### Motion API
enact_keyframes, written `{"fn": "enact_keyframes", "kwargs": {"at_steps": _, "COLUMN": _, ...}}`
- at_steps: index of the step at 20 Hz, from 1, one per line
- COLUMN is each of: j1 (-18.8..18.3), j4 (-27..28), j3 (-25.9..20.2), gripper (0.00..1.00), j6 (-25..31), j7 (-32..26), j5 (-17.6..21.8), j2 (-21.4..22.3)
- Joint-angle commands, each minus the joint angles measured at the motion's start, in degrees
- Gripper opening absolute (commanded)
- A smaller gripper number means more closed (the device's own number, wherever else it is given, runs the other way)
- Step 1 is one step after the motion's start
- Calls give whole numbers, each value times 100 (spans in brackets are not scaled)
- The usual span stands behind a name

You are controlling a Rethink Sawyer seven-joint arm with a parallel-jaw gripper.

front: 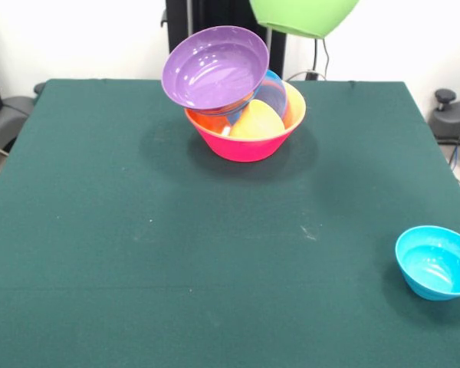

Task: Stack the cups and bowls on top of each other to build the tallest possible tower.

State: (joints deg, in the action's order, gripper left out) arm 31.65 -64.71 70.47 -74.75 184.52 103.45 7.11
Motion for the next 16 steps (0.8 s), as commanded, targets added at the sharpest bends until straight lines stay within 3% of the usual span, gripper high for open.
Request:
{"fn": "enact_keyframes", "kwargs": {"at_steps": 1, "j1": -161, "j4": -319, "j3": -1177, "gripper": 0, "j6": 640, "j7": -1404, "j5": -177, "j2": -172}}
{"fn": "enact_keyframes", "kwargs": {"at_steps": 16, "j1": -309, "j4": -299, "j3": -1311, "gripper": 0, "j6": 761, "j7": -1775, "j5": -108, "j2": -137}}
